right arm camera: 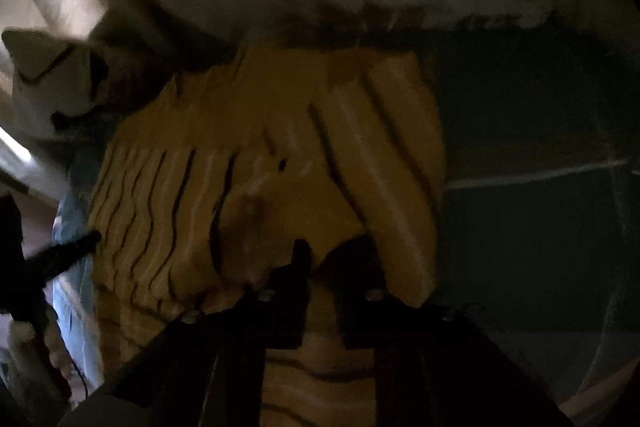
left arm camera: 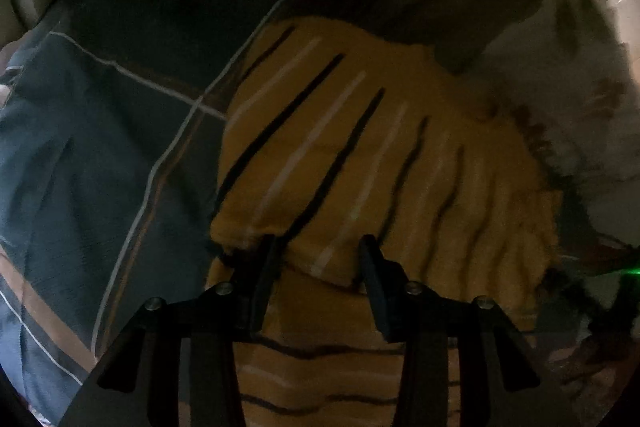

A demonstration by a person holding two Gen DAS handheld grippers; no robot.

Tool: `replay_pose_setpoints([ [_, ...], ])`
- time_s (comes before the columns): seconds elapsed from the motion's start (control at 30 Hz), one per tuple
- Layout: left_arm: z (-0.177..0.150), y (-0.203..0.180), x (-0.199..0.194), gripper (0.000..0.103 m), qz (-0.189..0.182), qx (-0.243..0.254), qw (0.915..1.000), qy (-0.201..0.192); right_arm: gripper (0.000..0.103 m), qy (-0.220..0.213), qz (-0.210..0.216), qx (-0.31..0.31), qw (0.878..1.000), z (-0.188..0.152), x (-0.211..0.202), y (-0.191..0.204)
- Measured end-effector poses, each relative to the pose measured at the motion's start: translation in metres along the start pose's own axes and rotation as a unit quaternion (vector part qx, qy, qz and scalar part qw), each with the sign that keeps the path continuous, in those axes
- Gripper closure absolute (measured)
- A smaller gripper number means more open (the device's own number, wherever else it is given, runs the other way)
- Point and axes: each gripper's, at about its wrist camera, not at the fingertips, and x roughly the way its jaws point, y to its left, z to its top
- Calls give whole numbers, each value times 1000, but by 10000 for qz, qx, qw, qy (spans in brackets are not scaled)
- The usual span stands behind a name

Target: Fold small clothes

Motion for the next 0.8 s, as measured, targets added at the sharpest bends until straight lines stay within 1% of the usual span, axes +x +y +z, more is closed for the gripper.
replay_pose_setpoints([
  [0.03,-1,1,2,62,42,12,10000,10,92,-103,-128,47,9999,3,-3,-5],
  [0.07,-2,1,4,62,90,33,10000,-1,92,-250,-504,-1,9984,7,-4,-11],
  [0.1,-2,0,4,62,142,63,9999,-36,92,-303,-835,-49,9960,9,-1,-14],
  [0.13,-2,-1,5,62,173,85,9998,-46,92,-261,-1039,-35,9942,10,1,-19],
  [0.17,-2,-3,5,62,185,104,9998,-39,92,-178,-1092,64,9938,10,3,-25],
  [0.23,-2,0,-1,62,86,132,9999,10,92,-233,-837,444,9952,5,-7,-37],
  [0.27,0,-4,-3,62,30,131,9999,2,91,-295,-708,525,9957,1,-15,-39],
  [0.33,-4,1,-17,62,-120,150,9998,-96,85,-433,-557,499,9963,-10,-33,-35],
  [0.37,-8,3,-25,62,-134,182,9996,-149,73,-507,-539,440,9963,-16,-40,-31],
  [0.4,-15,7,-33,62,-143,239,9994,-218,63,-669,-525,329,9958,-24,-51,-24],
  [0.43,-20,10,-39,62,-145,288,9992,-257,60,-796,-497,276,9952,-30,-56,-17],
  [0.5,-30,18,-46,62,-149,345,9988,-303,59,-963,-512,116,9940,-38,-63,1],
  [0.57,-37,26,-48,62,-343,310,9985,-307,59,-1043,-580,-6,9929,-43,-65,17],
  [0.6,-35,25,-47,62,-411,289,9983,-279,59,-1147,-508,-10,9921,-44,-65,26],
  [0.63,-35,27,-44,62,-497,280,9981,-216,59,-1148,-451,30,9924,-43,-62,31],
  [0.67,-36,30,-39,62,-541,303,9980,-145,59,-1035,-395,80,9938,-43,-56,36],
  [0.73,-40,32,-32,62,-542,403,9977,-29,59,-652,-257,263,9972,-40,-31,43],
  [0.8,-45,37,-26,62,-576,467,9972,102,59,-462,-425,426,9971,-39,-13,41],
])
